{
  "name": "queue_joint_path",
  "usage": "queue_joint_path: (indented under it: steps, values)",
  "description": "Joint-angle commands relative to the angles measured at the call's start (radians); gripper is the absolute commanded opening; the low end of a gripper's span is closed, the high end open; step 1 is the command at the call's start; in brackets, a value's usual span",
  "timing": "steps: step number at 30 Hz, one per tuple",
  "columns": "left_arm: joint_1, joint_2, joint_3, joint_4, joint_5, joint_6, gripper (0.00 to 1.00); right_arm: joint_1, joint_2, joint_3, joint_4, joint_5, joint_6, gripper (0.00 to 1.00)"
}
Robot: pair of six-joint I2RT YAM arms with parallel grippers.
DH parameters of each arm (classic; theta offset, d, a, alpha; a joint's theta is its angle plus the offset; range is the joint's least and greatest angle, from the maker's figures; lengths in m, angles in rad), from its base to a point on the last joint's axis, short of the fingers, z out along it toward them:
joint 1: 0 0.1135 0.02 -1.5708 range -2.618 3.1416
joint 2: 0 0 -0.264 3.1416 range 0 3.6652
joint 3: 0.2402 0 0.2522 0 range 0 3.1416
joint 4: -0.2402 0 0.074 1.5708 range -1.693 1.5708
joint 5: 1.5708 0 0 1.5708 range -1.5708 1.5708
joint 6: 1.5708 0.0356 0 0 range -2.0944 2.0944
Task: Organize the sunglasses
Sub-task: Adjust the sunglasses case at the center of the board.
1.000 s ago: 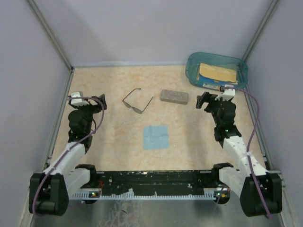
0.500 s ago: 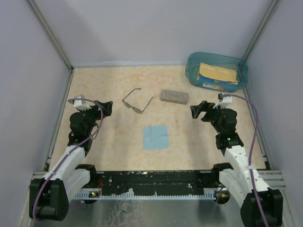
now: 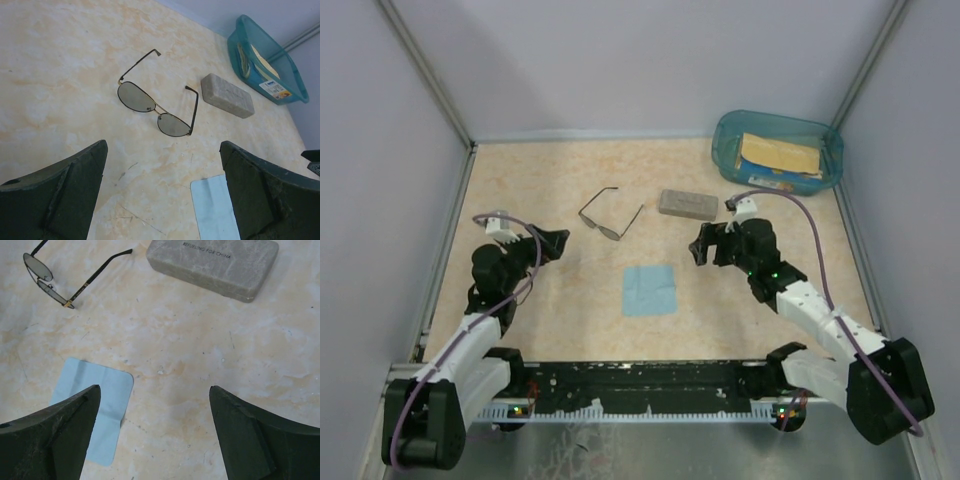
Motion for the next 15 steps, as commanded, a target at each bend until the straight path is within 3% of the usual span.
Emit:
queue_joint_path:
  steps: [1, 10, 15]
  values:
    - [-0.006, -0.014, 0.026, -0.065, 0.093, 0.043, 1.0, 0.062, 0.01, 0.049, 0.015, 0.03, -0.011, 0.89]
    - [-0.143, -0.045, 0.037, -0.128, 0.02, 0.118, 1.0, 0.111, 0.078, 0.069, 0.018, 0.082, -0.008, 0.89]
    - [-0.248, -0.018, 0.067, -0.122, -0.048, 0.133, 1.0, 0.105, 0.184, 0.195, -0.035, 0.26, -0.037, 0.89]
